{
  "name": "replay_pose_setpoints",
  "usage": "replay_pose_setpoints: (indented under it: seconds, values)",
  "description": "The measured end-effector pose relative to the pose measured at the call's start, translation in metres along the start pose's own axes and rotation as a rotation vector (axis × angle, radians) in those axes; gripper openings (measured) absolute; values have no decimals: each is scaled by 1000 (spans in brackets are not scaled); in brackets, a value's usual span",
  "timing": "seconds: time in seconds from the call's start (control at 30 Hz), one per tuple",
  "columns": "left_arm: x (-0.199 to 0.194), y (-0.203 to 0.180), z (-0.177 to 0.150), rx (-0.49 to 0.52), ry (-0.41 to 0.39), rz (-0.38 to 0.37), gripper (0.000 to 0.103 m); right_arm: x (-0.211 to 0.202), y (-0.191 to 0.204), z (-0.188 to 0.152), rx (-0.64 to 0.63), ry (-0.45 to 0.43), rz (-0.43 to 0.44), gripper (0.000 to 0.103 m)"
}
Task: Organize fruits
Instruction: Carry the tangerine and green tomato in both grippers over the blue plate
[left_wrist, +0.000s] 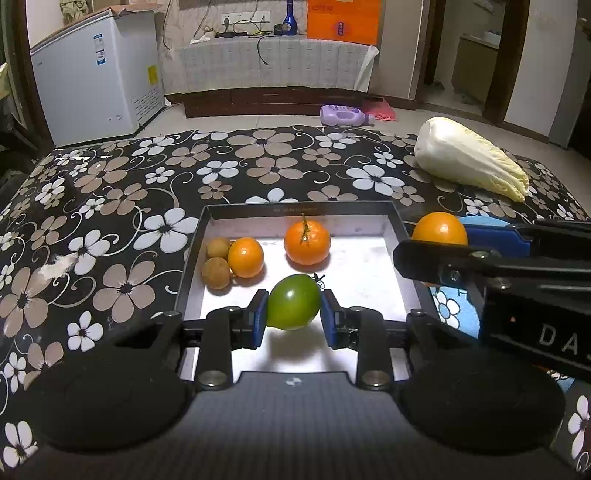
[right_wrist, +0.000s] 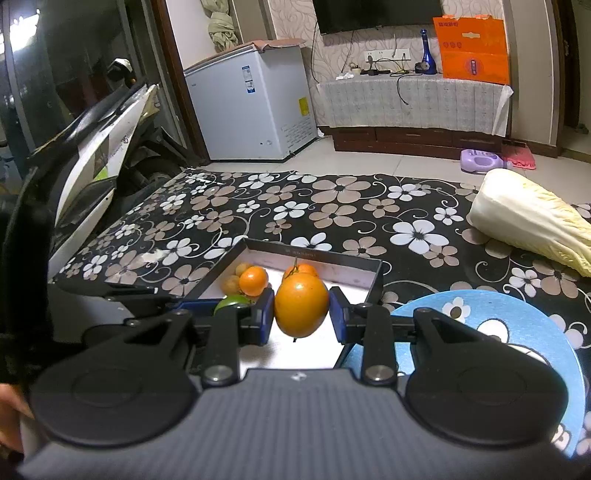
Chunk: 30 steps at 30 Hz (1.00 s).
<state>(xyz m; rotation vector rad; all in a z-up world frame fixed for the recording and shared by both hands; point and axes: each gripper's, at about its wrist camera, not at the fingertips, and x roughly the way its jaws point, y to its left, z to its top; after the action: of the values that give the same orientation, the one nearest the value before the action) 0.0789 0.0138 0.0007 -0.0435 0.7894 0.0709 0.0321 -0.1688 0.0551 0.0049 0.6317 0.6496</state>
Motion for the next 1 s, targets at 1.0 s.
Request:
replay_pose_setpoints:
  seconds: [1.0]
  values:
    - [-9, -45, 1, 50, -33, -55, 35, -33, -28, -5, 24, -37, -33, 35]
